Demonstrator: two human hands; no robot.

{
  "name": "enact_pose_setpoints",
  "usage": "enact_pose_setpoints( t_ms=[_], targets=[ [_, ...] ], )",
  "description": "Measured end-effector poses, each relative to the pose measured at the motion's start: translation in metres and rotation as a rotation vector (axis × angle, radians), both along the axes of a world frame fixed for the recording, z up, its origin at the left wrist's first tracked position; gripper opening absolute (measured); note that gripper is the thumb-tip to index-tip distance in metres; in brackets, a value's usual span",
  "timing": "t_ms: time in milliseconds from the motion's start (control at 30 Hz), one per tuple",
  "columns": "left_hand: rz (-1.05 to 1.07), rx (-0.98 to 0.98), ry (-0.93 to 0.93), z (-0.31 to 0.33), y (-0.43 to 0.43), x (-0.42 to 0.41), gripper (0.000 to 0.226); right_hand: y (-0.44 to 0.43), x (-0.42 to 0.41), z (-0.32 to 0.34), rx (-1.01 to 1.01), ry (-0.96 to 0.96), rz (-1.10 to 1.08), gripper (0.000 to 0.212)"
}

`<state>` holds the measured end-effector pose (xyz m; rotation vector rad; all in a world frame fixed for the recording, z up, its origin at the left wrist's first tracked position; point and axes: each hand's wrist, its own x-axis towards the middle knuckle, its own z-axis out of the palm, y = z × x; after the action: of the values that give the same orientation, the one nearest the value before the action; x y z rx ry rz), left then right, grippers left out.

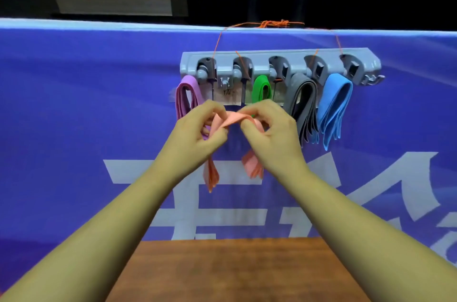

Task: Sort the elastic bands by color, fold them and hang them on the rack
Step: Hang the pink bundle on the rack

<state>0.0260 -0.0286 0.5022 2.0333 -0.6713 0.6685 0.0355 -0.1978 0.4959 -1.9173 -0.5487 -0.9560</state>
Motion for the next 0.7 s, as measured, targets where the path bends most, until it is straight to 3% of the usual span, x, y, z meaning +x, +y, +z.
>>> enact_pose_setpoints(
  t_ms=[300,400,533,700],
  targets=[
    [0.296,-0.239,-0.114,0.045,-0.014,0.019,0.006,0.029,0.033,0.059,0.066,-0.004,-0.09,0.013],
    [0.392,-0.148,-0.15,0.052,-0.015,0.033,0.008,0.033,0.045,0.067,0.05,0.01,-0.113,0.011],
    [0.504,0.117,-0.161,0.053,-0.019,0.045,0.012,0.031,0.063,0.062,-0.039,0.073,-0.159,0.014],
    [0.477,0.235,-0.112,0.043,-0.016,0.056,0.016,0.025,0.07,0.043,-0.168,0.076,-0.186,0.019]
  ],
)
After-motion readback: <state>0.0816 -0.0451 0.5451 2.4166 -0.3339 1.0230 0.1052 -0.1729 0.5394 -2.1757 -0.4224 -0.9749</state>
